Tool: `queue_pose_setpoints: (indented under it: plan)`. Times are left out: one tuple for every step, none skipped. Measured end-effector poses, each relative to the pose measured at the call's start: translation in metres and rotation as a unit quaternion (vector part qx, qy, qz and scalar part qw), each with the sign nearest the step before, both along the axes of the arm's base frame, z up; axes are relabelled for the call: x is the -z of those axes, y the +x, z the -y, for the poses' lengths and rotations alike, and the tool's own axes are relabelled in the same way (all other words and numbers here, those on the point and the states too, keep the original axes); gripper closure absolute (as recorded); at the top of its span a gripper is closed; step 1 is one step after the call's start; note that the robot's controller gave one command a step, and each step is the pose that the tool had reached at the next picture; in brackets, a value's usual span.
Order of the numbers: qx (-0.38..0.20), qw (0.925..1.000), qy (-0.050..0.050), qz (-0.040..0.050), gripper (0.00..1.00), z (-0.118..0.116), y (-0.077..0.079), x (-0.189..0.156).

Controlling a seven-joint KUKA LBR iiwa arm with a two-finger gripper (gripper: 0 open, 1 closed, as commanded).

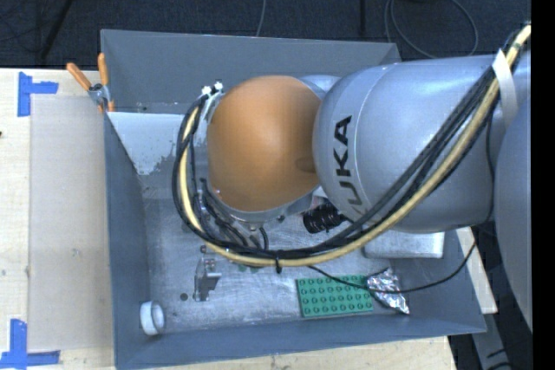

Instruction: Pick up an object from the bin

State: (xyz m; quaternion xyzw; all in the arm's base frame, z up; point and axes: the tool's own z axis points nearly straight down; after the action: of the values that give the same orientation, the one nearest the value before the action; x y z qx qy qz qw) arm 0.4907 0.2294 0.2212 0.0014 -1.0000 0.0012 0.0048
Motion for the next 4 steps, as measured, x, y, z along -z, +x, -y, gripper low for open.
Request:
queue_pose_setpoints:
  plan:
    - [-0.035,0.9994,0.001,0.0042,0.0,0.019,-0.017,-0.03]
    - [-0.099,0.9951,0.0,0.0023,0.0,0.091,0.006,0.002]
    - [-0.13,0.9915,0.0,0.0005,0.0,0.172,0.009,0.053]
    - [-0.249,0.9685,0.004,0.0036,0.0,0.223,0.007,0.146]
